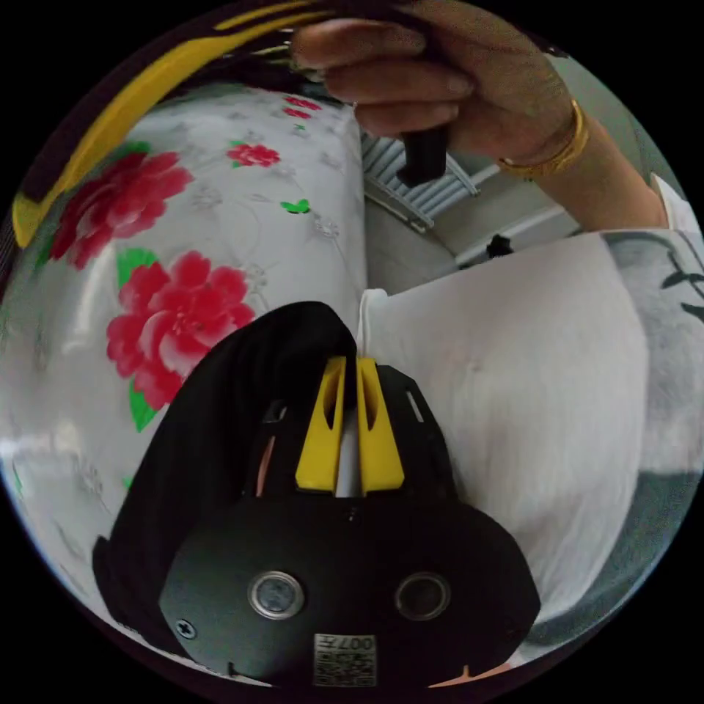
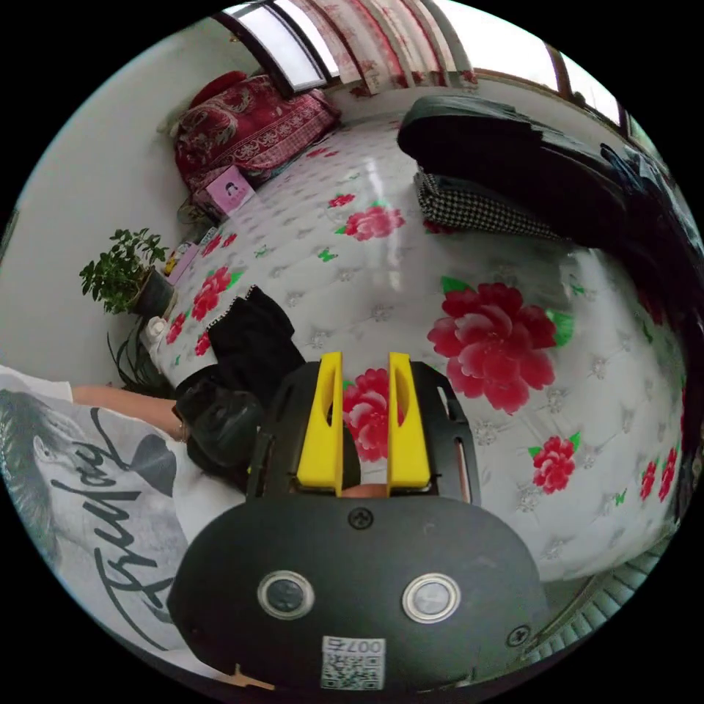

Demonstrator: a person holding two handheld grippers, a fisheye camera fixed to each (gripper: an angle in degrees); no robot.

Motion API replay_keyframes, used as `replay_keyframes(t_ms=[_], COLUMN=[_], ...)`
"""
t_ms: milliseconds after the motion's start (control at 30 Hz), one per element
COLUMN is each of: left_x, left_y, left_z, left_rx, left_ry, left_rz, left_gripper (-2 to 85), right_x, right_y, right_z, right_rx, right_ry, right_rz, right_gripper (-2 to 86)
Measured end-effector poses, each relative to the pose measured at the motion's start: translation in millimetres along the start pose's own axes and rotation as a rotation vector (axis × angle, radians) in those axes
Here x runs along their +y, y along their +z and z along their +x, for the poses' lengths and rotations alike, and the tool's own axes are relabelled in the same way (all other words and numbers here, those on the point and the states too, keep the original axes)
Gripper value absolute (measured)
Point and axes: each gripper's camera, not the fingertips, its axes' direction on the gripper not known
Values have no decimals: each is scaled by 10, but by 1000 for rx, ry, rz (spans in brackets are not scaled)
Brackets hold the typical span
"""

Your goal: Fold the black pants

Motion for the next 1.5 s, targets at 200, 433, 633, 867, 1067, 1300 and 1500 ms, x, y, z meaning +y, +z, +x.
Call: replay_keyframes(t_ms=[200,433,633,867,1067,1300,1500], left_x=[951,3120,4023,3422,2587,1979,2541], left_y=[-662,-1003,-740,-808,-901,-1169,-1157], left_z=[124,681,868,587,-151,-560,-102], left_rx=[-76,-471,-523,-727,-604,-573,-613], left_ry=[-235,-1056,-1416,-1274,-1023,-945,-1126], left_rz=[263,628,599,342,414,385,373], left_gripper=[24,48,80,63,34,47,60], right_x=[-479,-809,-647,-826,127,1156,837], right_y=[410,1200,1810,556,-666,-828,-578], right_z=[-794,-2122,-2580,-1447,505,1222,1208], right_rx=[-100,-90,107,193,388,408,309], right_ry=[-269,-648,-842,-479,118,402,312], right_rz=[-99,-279,-444,-44,139,31,53], right_gripper=[80,89,16,-1,4,32,37])
